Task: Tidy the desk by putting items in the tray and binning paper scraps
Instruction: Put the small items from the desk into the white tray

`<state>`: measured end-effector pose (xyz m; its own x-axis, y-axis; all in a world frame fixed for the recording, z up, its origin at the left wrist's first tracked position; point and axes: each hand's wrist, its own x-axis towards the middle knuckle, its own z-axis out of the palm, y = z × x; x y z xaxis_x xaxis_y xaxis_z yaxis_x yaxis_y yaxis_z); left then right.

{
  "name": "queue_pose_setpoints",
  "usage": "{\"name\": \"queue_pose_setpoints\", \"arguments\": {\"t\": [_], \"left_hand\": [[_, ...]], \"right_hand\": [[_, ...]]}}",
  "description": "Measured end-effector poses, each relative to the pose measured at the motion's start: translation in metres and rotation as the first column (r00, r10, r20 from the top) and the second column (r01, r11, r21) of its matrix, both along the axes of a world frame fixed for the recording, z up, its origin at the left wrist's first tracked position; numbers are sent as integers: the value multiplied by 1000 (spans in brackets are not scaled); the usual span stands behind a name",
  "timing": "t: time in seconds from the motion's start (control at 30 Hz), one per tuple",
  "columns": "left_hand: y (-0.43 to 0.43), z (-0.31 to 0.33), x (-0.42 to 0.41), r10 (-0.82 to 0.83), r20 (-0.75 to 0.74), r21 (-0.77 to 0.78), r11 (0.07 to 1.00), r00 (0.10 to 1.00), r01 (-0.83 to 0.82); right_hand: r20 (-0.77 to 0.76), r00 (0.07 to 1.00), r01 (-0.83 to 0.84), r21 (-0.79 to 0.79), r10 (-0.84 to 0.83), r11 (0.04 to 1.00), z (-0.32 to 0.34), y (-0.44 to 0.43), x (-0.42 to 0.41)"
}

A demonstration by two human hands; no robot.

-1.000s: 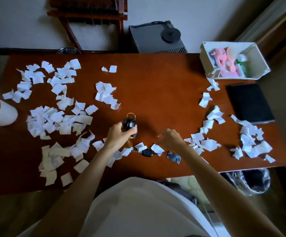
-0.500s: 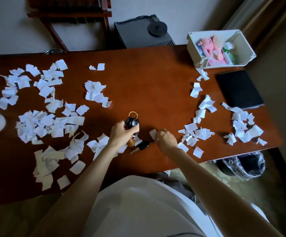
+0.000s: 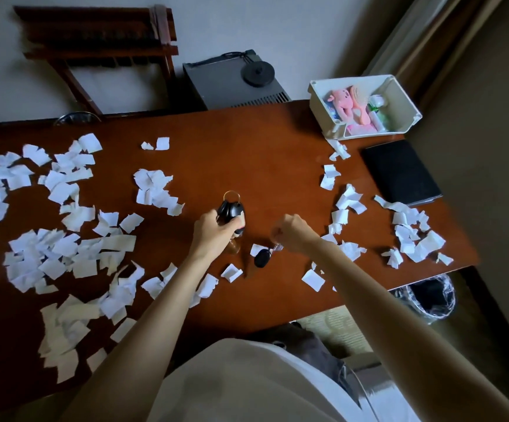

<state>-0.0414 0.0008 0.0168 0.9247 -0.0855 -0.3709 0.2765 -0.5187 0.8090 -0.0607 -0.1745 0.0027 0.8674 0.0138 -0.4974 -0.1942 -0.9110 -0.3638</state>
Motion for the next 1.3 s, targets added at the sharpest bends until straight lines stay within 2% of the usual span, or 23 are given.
{"name": "queue_pose_setpoints", "arguments": {"t": [0.2,0.27,0.43,0.53,0.7,0.83,0.97,1.2,1.3], "left_hand": [[-34,16,18,-53,63,-31,998,997,55],[-51,23,28,-57,85,-39,997,995,60],[-109,37,55,12,78,-115,993,997,-3],[-155,43,71,70,95,-153,987,993,-55],[-246,52,92,157,122,-161,978,980,-136],[-310,57,109,220,124,-185,963,968,-195],[-350,51,130,268,108,-197,950,957,-243],[-367,36,171,334,100,-154,936,937,-318],[-367,31,194,354,97,-133,931,930,-340]], "right_hand": [[121,962,223,159,-243,962,30,-25,16],[148,935,275,273,-322,922,42,-39,24],[175,856,311,578,-487,754,54,-94,52],[208,814,305,642,-543,703,60,-136,73],[142,816,276,756,-561,593,63,-217,103],[74,788,324,794,-611,514,60,-281,124],[73,725,396,769,-685,502,49,-330,152],[-6,634,500,765,-773,405,32,-348,205],[-82,604,516,798,-793,310,23,-346,229]]}}
